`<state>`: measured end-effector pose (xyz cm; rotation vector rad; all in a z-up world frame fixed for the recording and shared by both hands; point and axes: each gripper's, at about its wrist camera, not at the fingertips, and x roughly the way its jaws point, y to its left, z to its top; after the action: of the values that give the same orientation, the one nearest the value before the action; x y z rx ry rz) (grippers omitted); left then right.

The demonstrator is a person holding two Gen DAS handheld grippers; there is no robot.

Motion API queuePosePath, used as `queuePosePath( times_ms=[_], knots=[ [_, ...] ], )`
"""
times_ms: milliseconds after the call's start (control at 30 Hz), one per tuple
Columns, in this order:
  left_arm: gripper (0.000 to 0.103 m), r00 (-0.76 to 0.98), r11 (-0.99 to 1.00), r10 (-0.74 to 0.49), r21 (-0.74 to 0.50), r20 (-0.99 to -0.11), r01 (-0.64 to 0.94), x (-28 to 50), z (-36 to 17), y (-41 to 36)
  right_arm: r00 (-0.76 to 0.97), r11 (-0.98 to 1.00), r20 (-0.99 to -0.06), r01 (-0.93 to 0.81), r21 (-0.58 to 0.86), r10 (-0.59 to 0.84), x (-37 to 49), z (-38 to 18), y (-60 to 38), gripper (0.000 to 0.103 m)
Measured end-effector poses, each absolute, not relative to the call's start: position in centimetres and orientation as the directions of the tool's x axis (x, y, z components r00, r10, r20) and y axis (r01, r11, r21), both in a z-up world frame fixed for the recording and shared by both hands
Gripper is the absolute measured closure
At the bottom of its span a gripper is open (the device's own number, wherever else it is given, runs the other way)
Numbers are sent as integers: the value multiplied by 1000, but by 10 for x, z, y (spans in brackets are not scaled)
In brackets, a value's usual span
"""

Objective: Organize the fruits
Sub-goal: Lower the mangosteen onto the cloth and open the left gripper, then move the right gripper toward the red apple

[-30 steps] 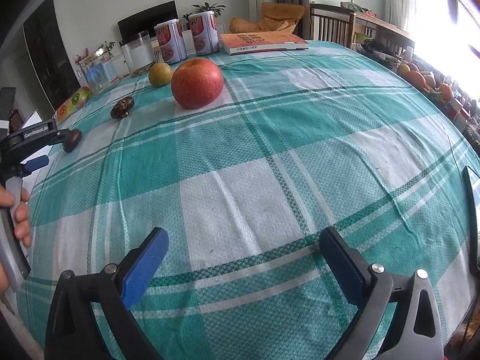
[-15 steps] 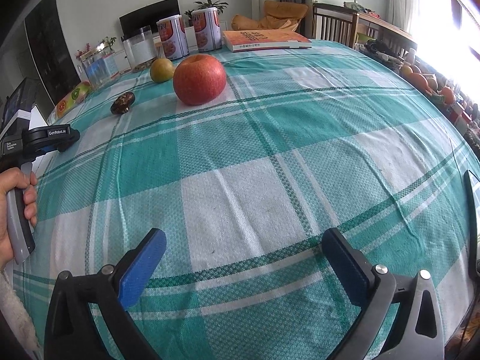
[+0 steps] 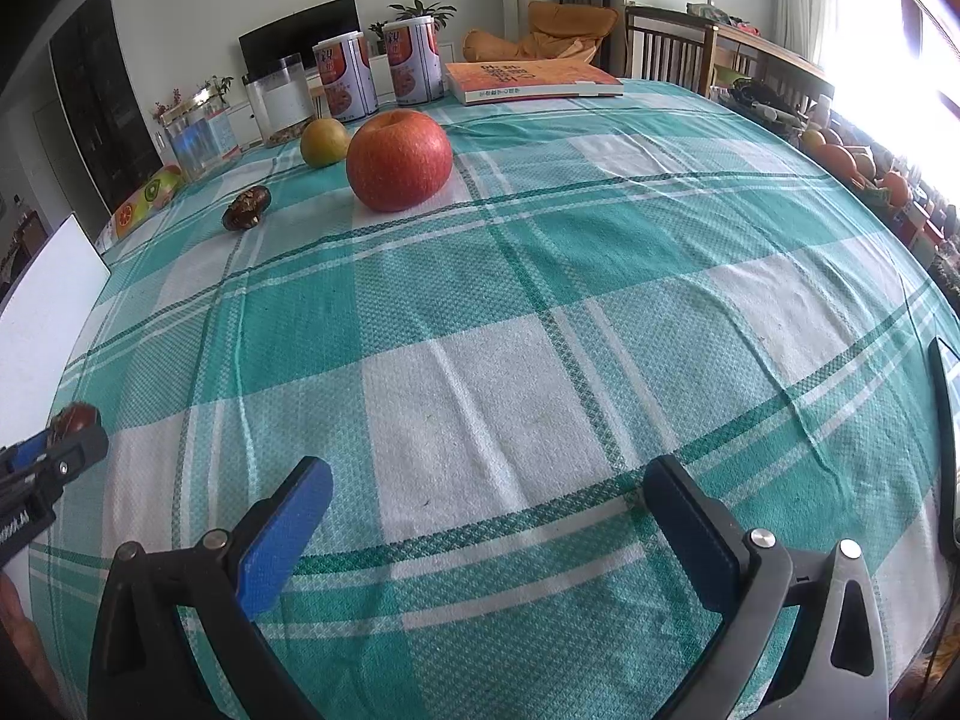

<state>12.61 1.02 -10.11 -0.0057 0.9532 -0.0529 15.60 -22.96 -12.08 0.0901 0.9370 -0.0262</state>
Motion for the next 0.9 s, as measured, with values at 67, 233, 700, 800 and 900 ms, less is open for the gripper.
queuePosePath(
  times_ms=[67,233,700,800,900],
  knots=[
    [54,581,998,-54,-35,-812,43,118,-107,10,591,996,-806,62,64,15,156,-121,-230,0],
    [50,608,999,-46,-22,-793,48,113,-113,10,592,996,-806,62,64,15,156,-121,-229,0],
    [21,618,1000,-17,3,-786,31,113,-120,11,589,997,-808,60,55,9,156,-123,-229,0],
    [20,618,1000,-13,6,-786,28,113,-121,11,588,997,-809,60,54,9,156,-123,-229,0],
    [18,616,1000,-12,5,-787,25,114,-121,12,586,997,-810,59,48,4,157,-123,-229,0]
  ],
)
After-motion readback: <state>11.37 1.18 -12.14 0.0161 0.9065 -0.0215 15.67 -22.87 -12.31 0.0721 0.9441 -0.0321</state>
